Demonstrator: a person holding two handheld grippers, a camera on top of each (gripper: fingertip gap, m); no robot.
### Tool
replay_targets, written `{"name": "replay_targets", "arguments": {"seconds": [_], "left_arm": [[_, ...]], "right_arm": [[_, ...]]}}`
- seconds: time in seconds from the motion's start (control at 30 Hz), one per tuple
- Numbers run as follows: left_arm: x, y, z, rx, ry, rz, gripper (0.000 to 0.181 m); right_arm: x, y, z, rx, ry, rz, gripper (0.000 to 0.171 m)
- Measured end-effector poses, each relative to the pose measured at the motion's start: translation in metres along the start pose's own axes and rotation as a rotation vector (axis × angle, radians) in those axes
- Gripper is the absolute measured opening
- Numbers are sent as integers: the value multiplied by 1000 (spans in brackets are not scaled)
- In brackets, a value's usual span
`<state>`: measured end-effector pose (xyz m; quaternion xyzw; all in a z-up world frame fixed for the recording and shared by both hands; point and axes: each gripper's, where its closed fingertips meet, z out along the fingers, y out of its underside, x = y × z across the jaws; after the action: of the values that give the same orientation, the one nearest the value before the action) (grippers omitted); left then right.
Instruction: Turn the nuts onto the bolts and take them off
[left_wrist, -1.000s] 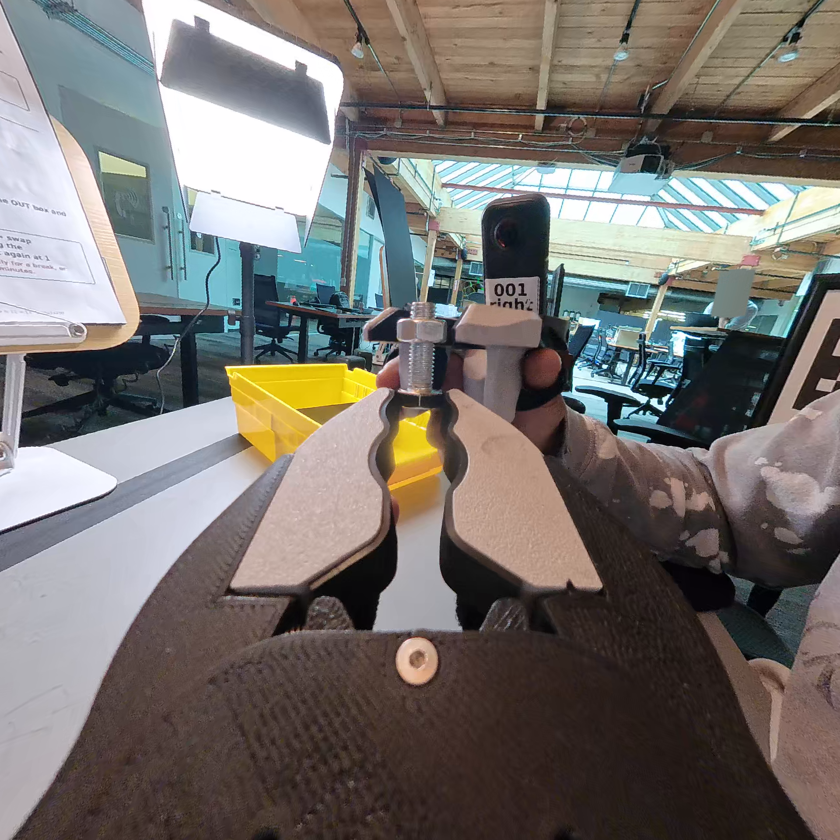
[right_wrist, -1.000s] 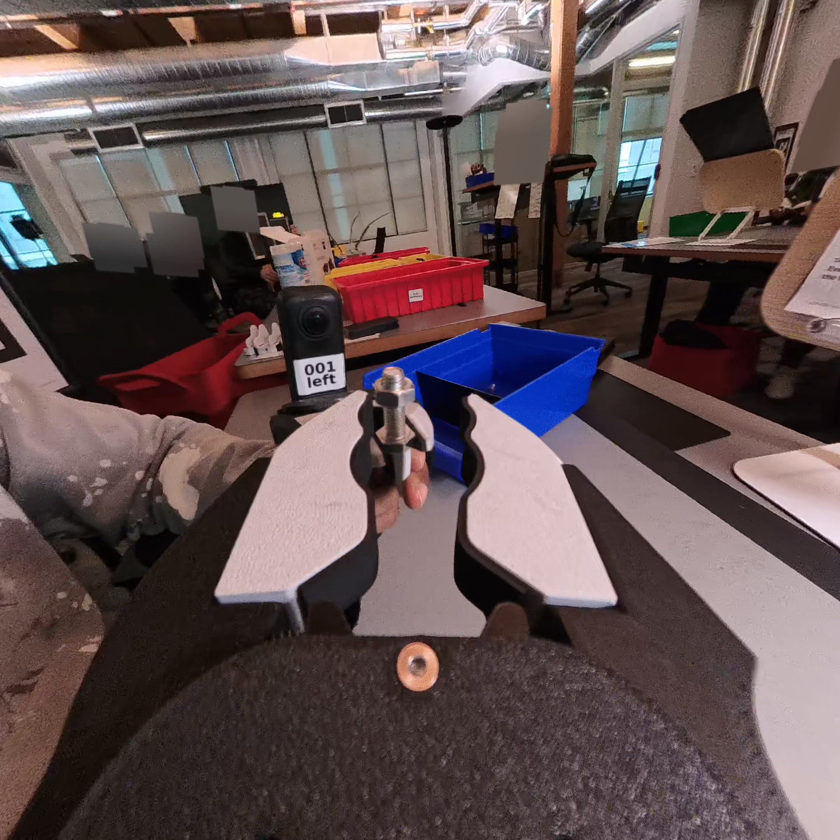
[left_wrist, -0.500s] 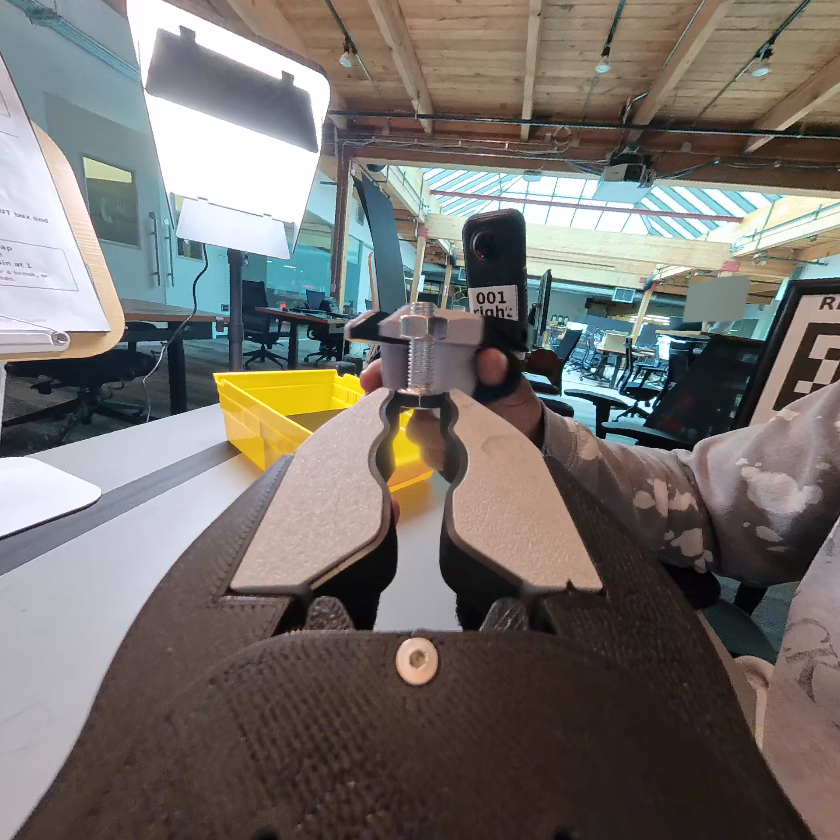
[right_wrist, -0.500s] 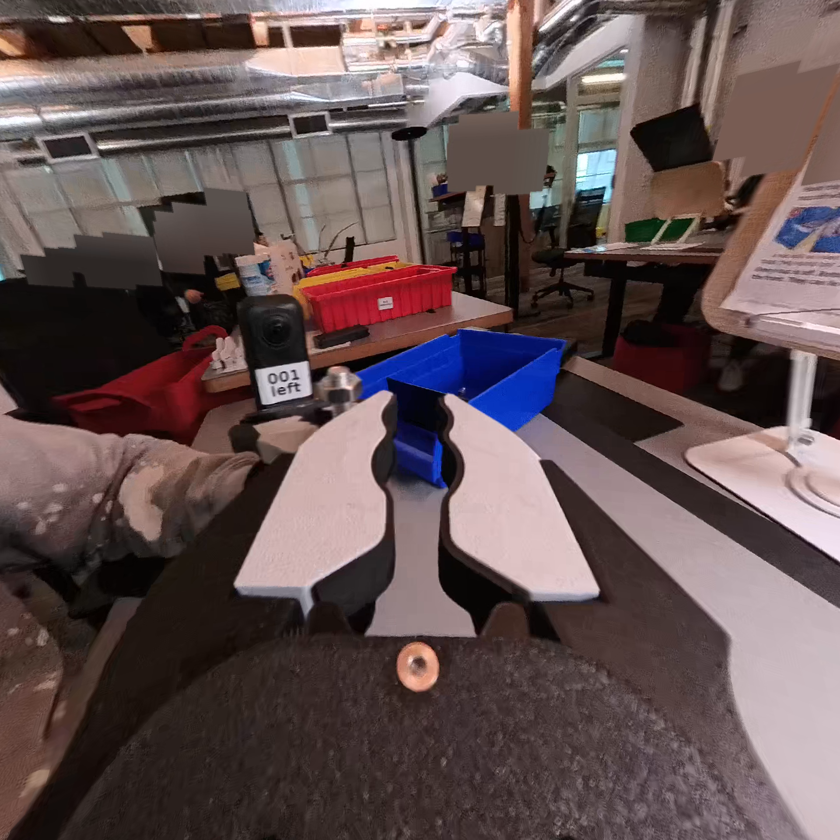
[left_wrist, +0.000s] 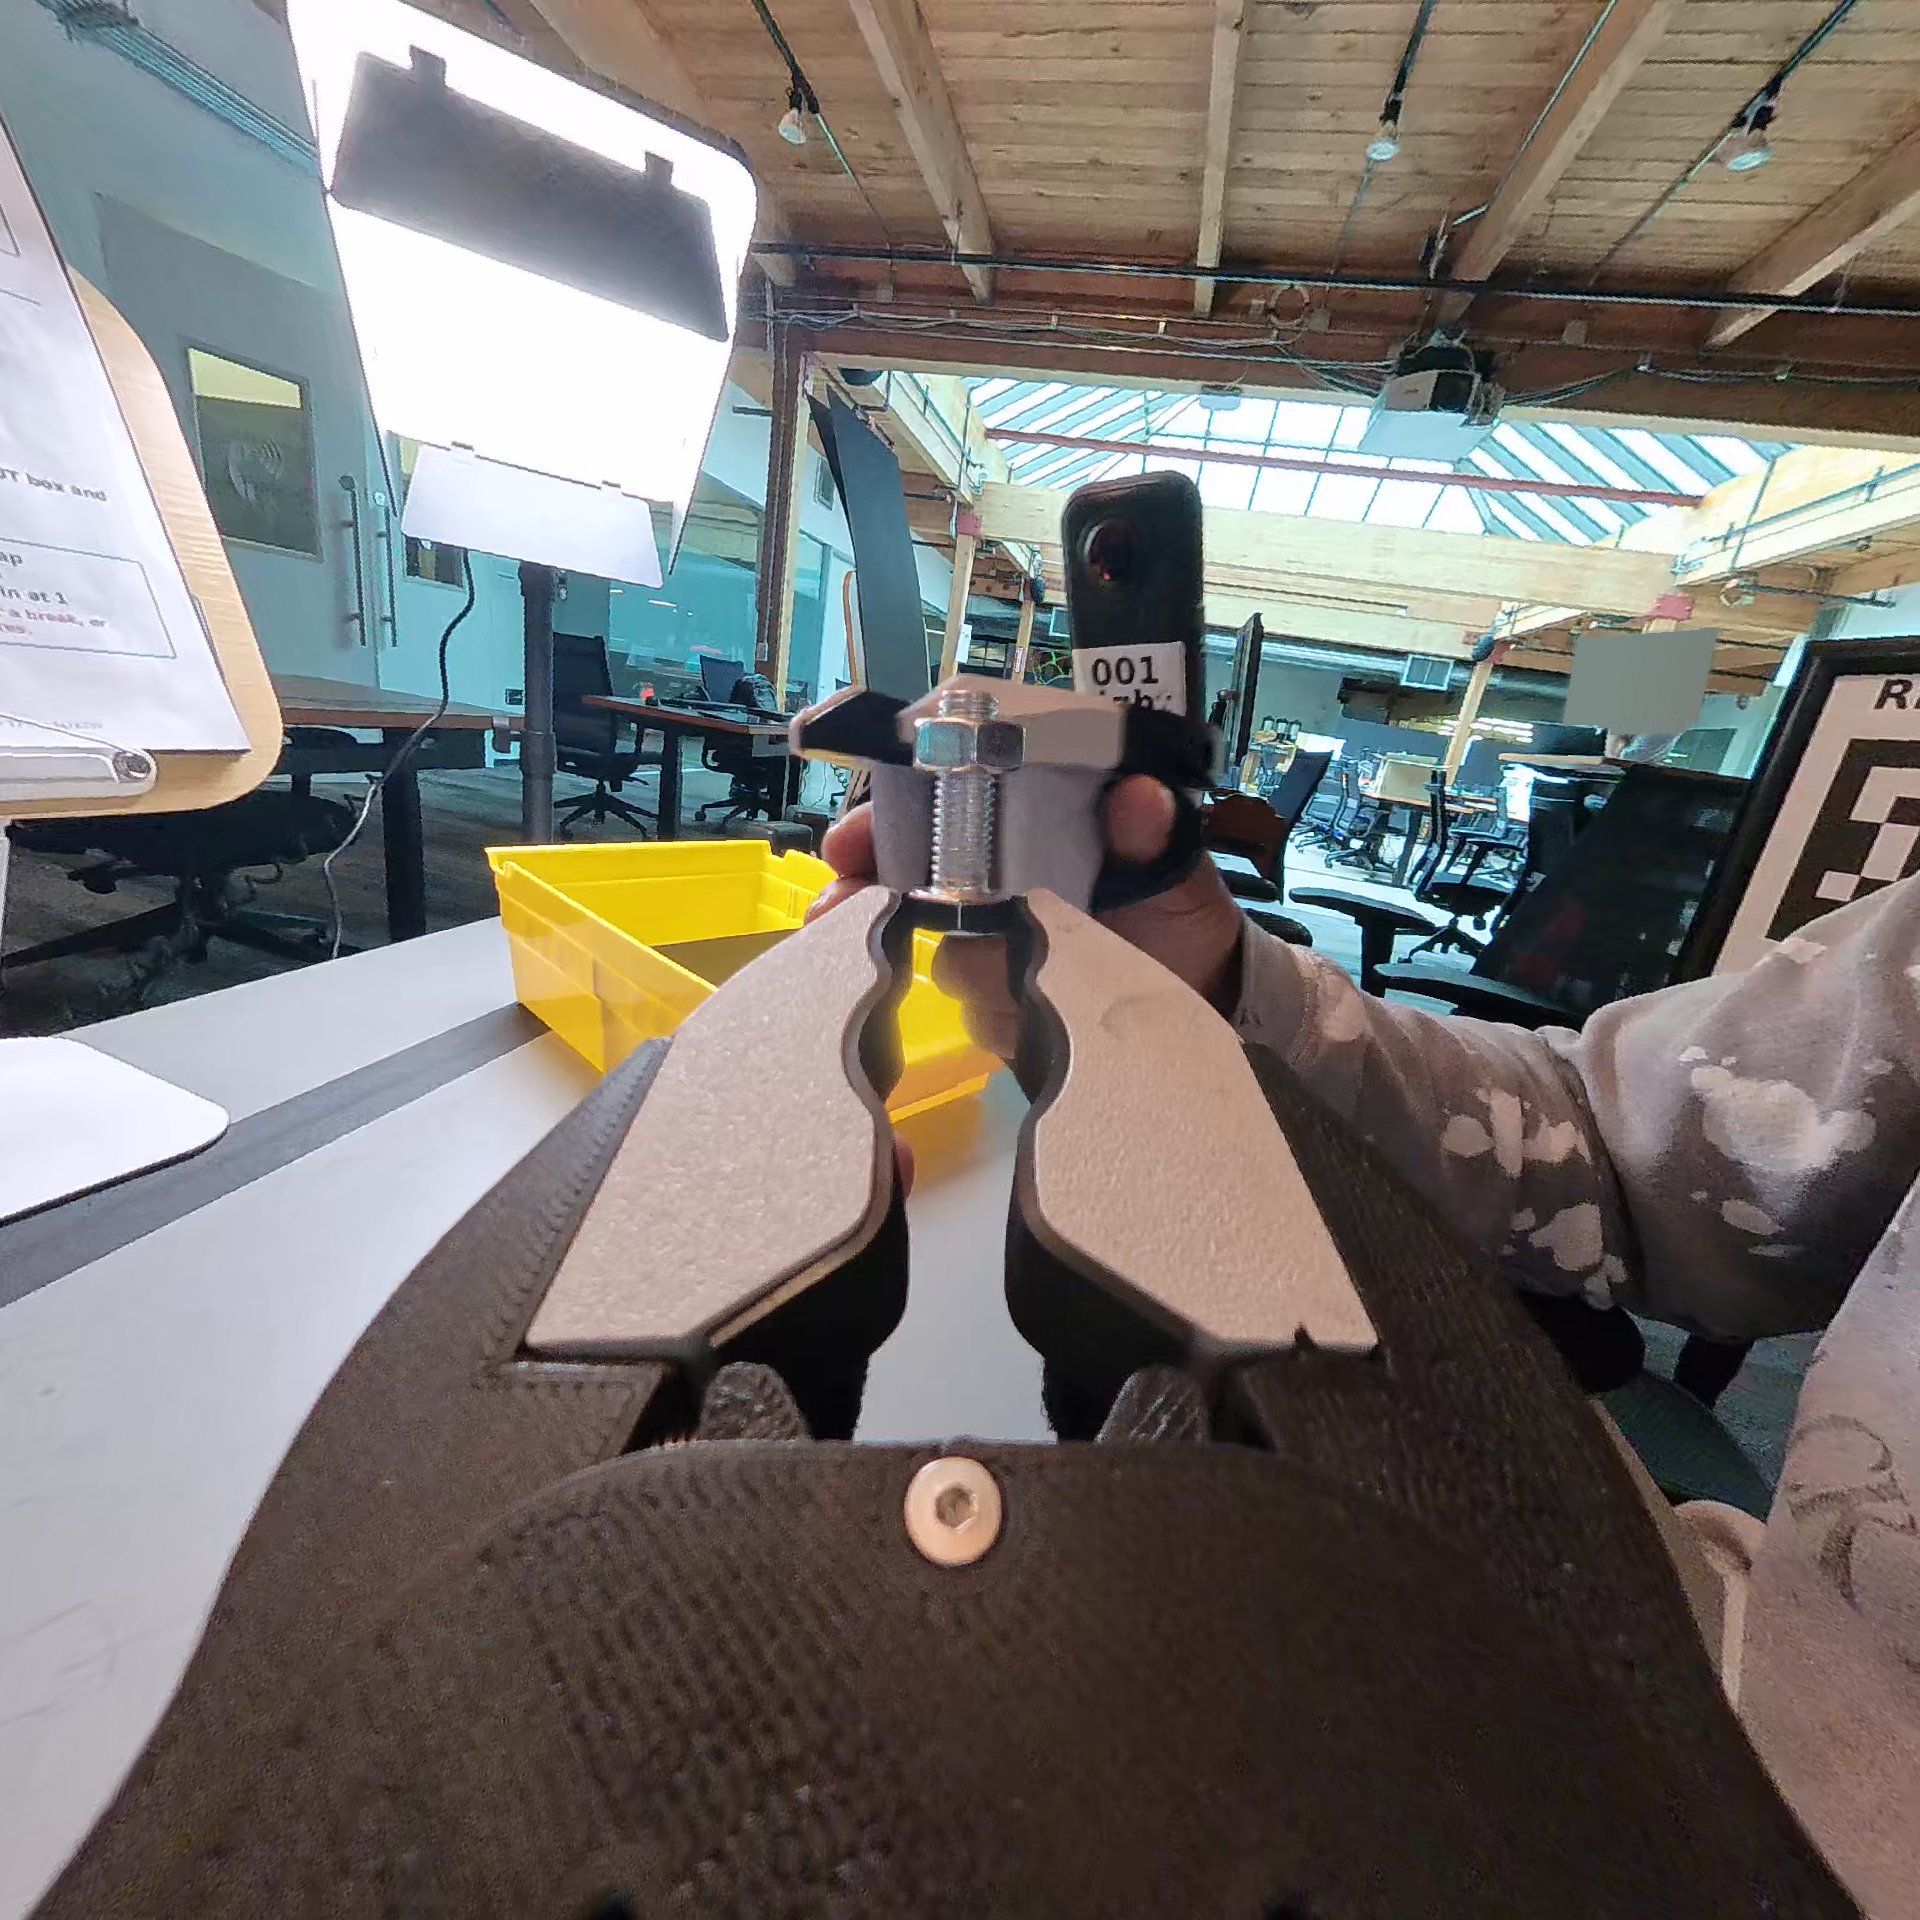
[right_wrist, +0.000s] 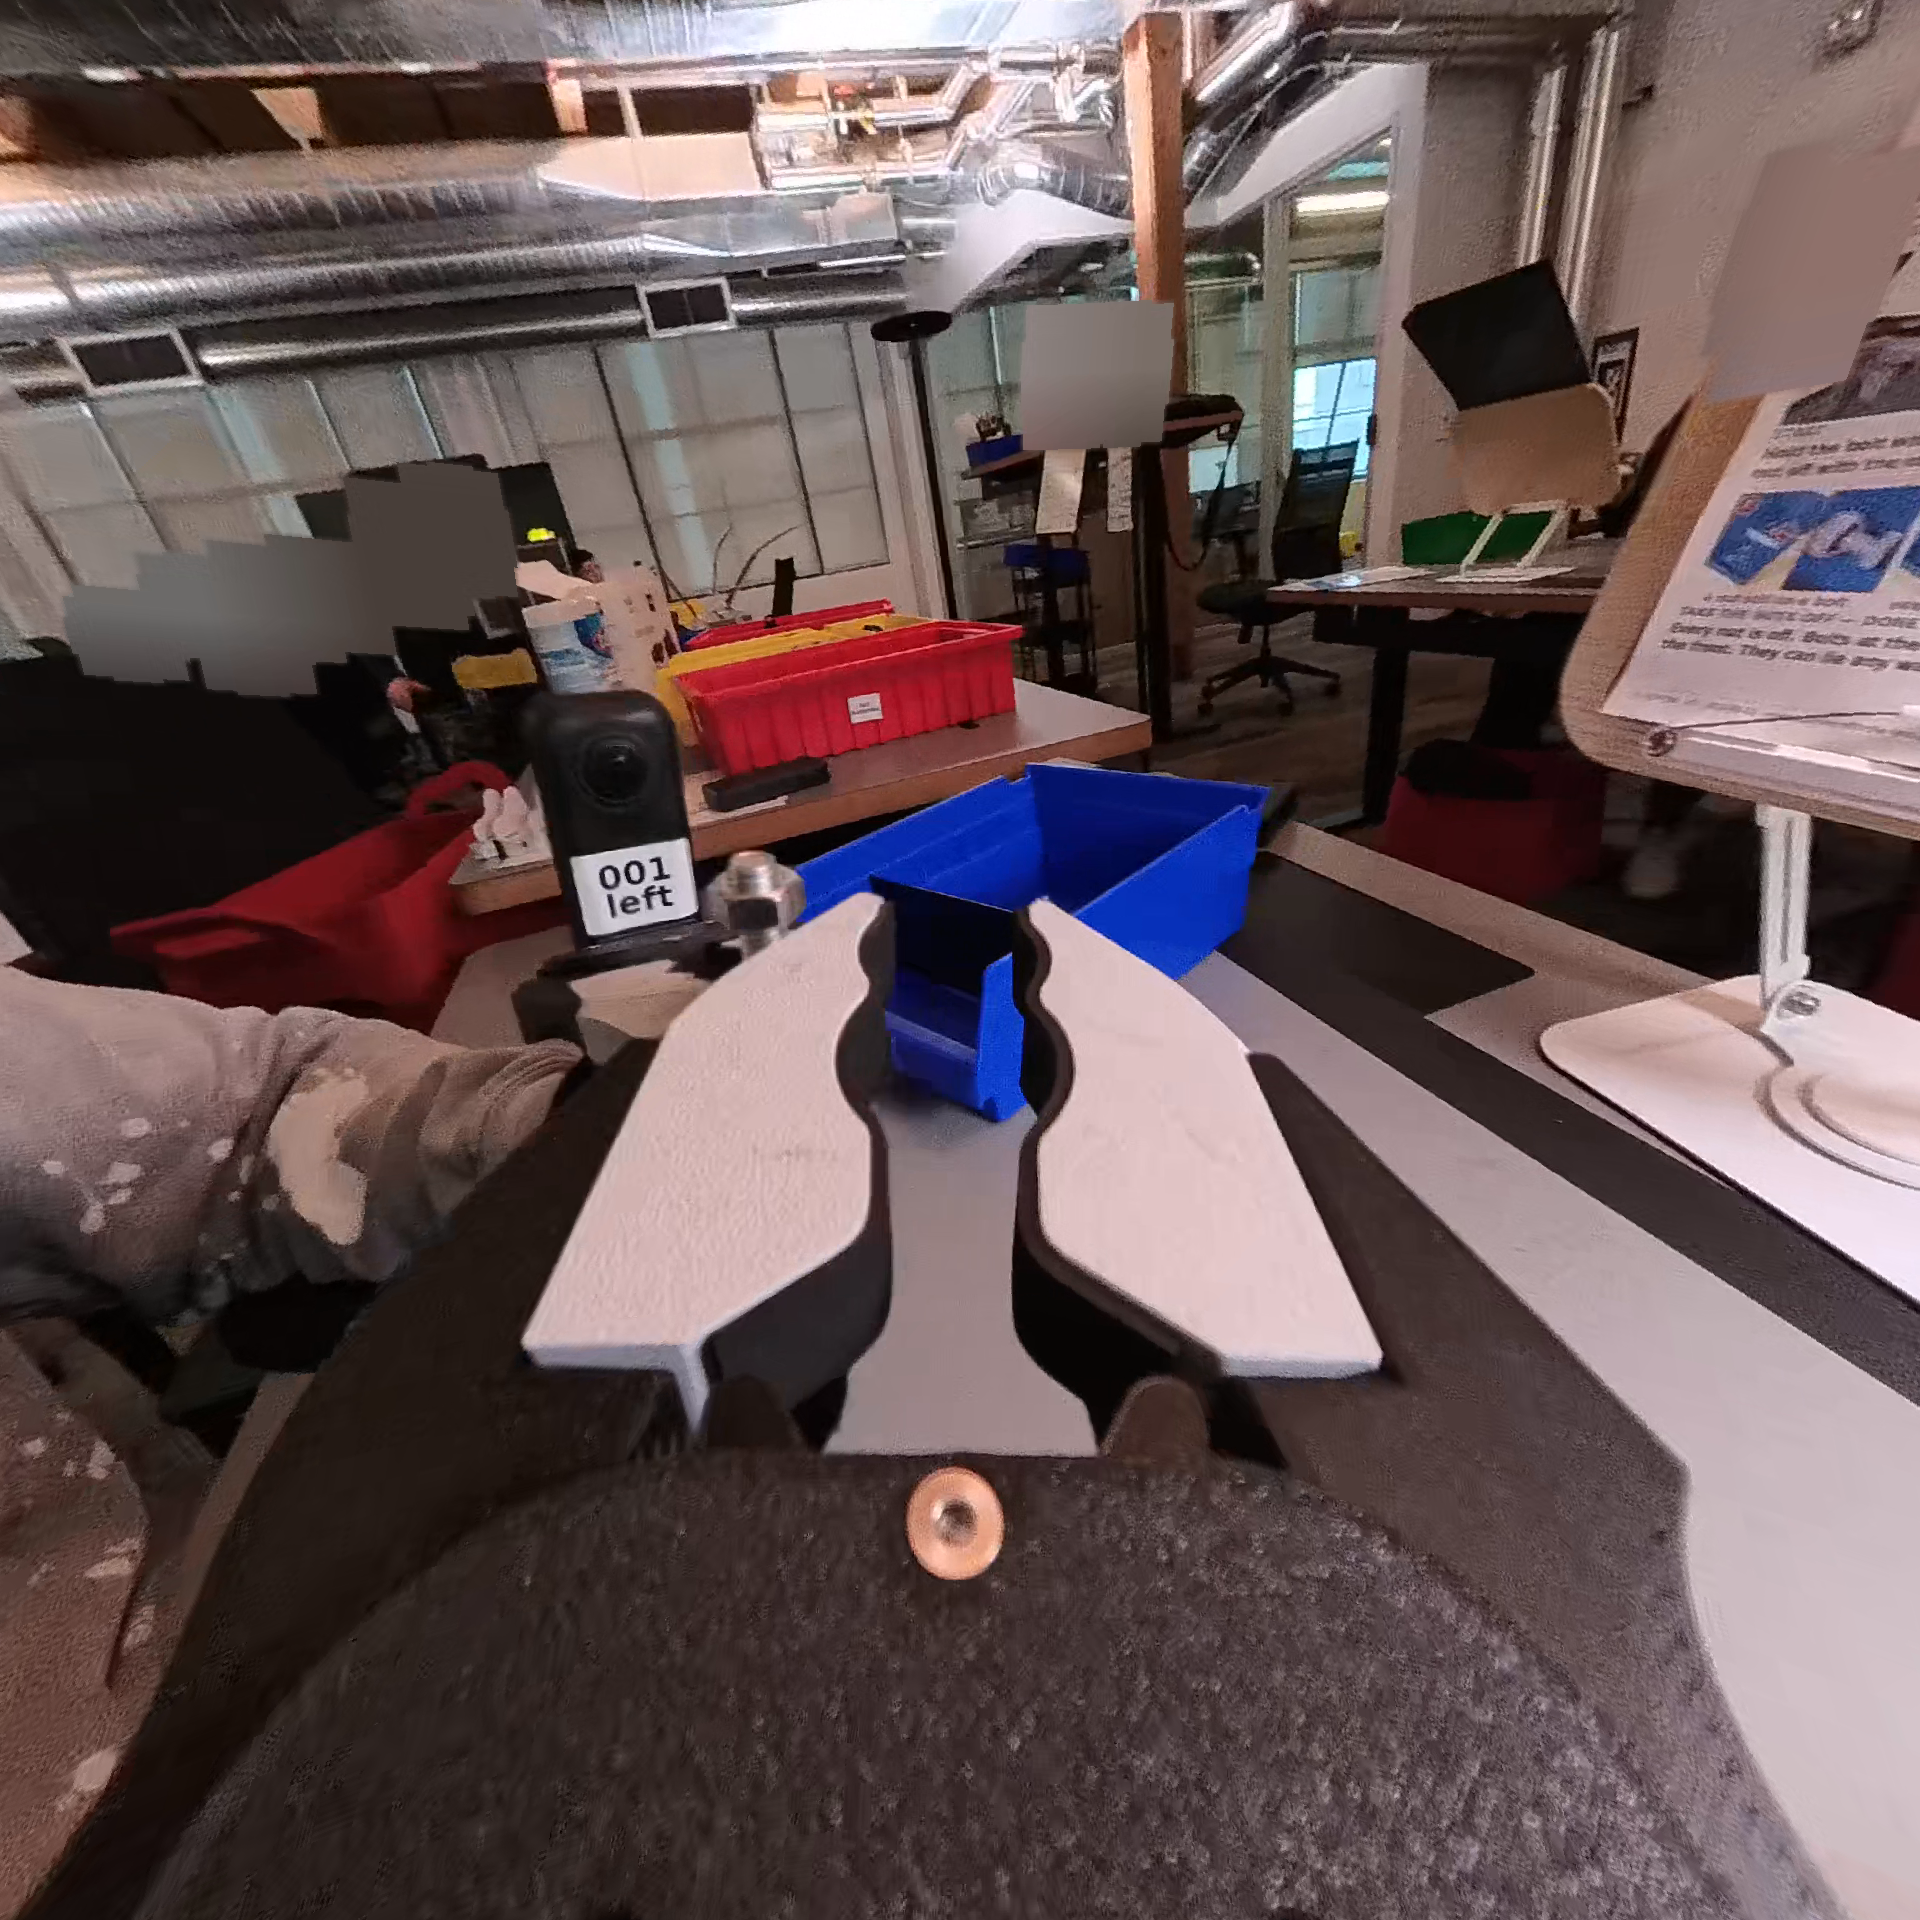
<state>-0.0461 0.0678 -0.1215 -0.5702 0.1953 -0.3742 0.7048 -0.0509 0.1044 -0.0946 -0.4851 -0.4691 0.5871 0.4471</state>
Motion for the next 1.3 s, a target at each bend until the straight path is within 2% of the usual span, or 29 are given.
{"name": "replay_targets", "arguments": {"seconds": [0.1, 0.2, 0.27, 0.3, 0.43, 0.57, 0.6, 0.63, 0.67, 0.83, 0.97, 1.0, 1.03, 1.1, 1.2, 1.3], "left_arm": [[-2, 4, 1, -10, -6, -3, 18], [-1, 3, 1, -9, -9, -5, 18], [-2, -1, -1, 5, 0, -14, 18], [-1, -1, -1, 3, -2, 0, 18], [-2, 3, 0, -7, -8, -5, 18], [0, 4, 1, -12, -6, -2, 18], [-2, 2, 0, 1, -10, -16, 18], [-2, -1, -1, 13, 5, -21, 18], [-2, -2, -2, 12, -1, -10, 19], [-3, 2, 0, 2, -6, -15, 18], [0, 4, 1, -7, 0, -6, 18], [-1, 2, 1, 1, -2, -16, 18], [1, 1, 0, 7, 12, -16, 18], [1, -1, 0, 6, 2, 4, 18], [-1, 1, 0, 3, -3, -5, 18], [-1, 3, 1, -4, -1, -4, 18]], "right_arm": [[-25, 2, 8, -17, -100, -14, 36], [-25, 6, 11, -33, -91, -35, 38], [-4, 3, 6, -10, 6, -4, 16], [2, 0, 2, 11, 27, 1, 14], [-16, 0, 5, -6, -68, -7, 32], [-27, 7, 12, -34, -98, -23, 39], [-23, 6, 11, -28, -88, -14, 36], [-12, 4, 8, -20, -37, 3, 17], [-3, 1, 4, 3, 4, -1, 15], [-21, 0, 7, -7, -81, -15, 33], [-27, 4, 11, -17, -98, -14, 37], [-23, 3, 10, -13, -92, -1, 35], [-11, 2, 7, -6, -32, 13, 14], [1, -2, 0, 22, 14, -4, 12], [-10, -4, 1, 16, -46, 4, 28], [-25, -2, 7, 2, -104, 0, 37]]}}
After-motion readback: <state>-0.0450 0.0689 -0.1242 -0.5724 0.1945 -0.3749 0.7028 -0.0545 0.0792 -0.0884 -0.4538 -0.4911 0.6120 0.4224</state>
